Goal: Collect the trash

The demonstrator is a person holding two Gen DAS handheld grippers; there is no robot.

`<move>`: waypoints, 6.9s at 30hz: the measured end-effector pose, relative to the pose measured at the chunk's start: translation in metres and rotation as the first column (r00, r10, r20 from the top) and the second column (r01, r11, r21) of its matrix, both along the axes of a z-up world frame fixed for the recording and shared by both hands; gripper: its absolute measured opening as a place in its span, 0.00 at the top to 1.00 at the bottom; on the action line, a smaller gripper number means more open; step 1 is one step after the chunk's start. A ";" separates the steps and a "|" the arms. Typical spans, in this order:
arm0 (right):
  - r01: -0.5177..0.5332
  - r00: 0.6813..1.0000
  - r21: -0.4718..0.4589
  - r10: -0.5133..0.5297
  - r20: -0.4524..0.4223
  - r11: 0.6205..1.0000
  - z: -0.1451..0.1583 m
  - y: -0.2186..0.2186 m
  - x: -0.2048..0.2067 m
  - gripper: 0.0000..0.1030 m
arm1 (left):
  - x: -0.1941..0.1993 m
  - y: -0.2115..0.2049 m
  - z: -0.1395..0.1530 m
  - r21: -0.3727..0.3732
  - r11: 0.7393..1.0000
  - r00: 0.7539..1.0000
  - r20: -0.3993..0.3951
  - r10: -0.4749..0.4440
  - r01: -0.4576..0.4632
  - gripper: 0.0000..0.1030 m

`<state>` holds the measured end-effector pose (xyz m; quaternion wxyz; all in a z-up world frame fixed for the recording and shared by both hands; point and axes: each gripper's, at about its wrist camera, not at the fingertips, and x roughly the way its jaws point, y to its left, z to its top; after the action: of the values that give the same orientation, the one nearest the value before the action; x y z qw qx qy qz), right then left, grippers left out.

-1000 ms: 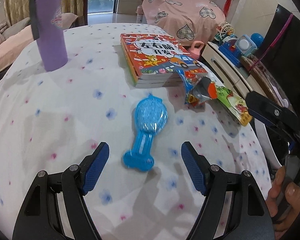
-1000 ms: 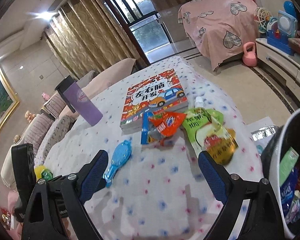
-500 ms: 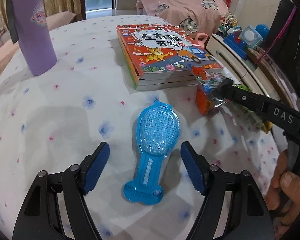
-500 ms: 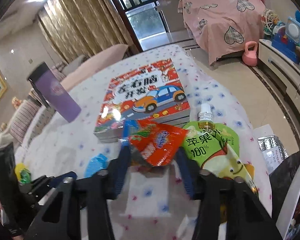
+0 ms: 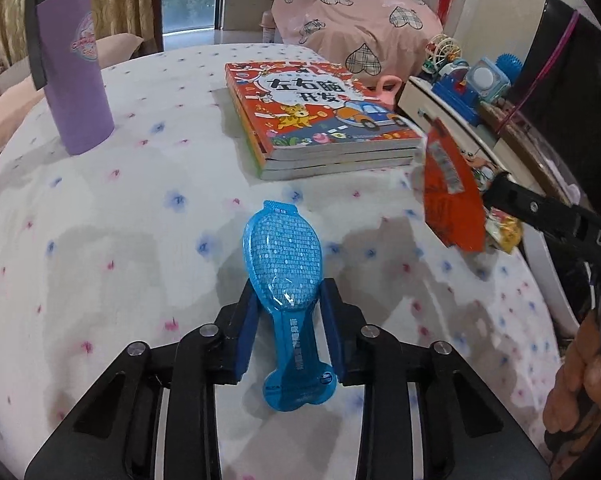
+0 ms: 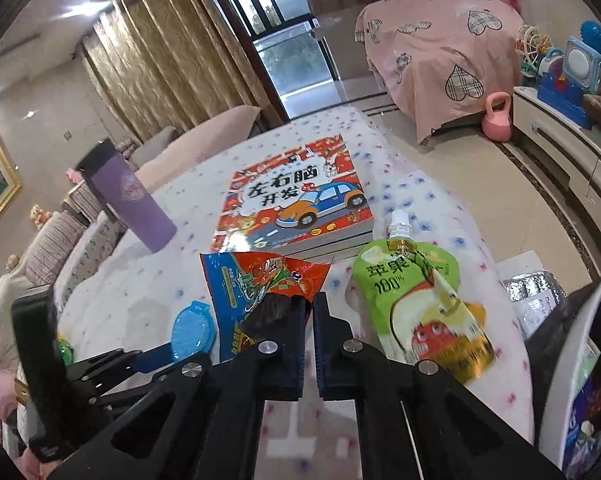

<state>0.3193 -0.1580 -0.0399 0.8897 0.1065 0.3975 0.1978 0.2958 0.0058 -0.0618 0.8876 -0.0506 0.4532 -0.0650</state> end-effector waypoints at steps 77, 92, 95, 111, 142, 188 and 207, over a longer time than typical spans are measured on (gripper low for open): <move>0.374 0.920 0.134 -0.386 0.074 0.918 0.035 -0.241 -0.159 0.97 | -0.070 -0.248 0.078 0.013 0.903 0.895 0.122 -0.429 0.430 0.75; 0.394 0.913 0.100 -0.401 0.072 0.914 0.038 -0.256 -0.139 0.97 | -0.048 -0.277 0.077 0.046 0.892 0.885 0.113 -0.451 0.449 0.75; 0.397 0.912 0.090 -0.403 0.071 0.914 0.038 -0.257 -0.137 0.97 | -0.045 -0.281 0.074 0.053 0.891 0.885 0.108 -0.454 0.451 0.75; 0.400 0.916 0.042 -0.401 0.017 0.916 0.021 -0.261 -0.117 0.97 | -0.024 -0.300 0.052 0.055 0.888 0.887 0.041 -0.459 0.457 0.75; 0.410 0.912 0.054 -0.411 0.007 0.911 0.026 -0.254 -0.127 0.28 | -0.047 -0.238 0.063 -0.043 0.931 0.932 0.036 -0.362 0.363 0.22; 0.469 0.755 -0.042 -0.376 0.537 0.882 0.064 -0.077 -0.331 0.00 | -0.275 -0.061 0.078 0.081 0.996 0.857 0.514 -0.013 -0.033 0.00; 0.449 0.774 -0.056 -0.356 0.524 0.892 0.057 -0.072 -0.336 0.00 | -0.288 -0.059 0.081 0.079 0.996 0.844 0.536 -0.002 -0.048 0.00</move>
<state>-0.0171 -0.2298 0.0175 0.9890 0.0545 0.1370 -0.0136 0.0082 -0.0535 0.0188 0.9808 0.0037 0.1898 -0.0454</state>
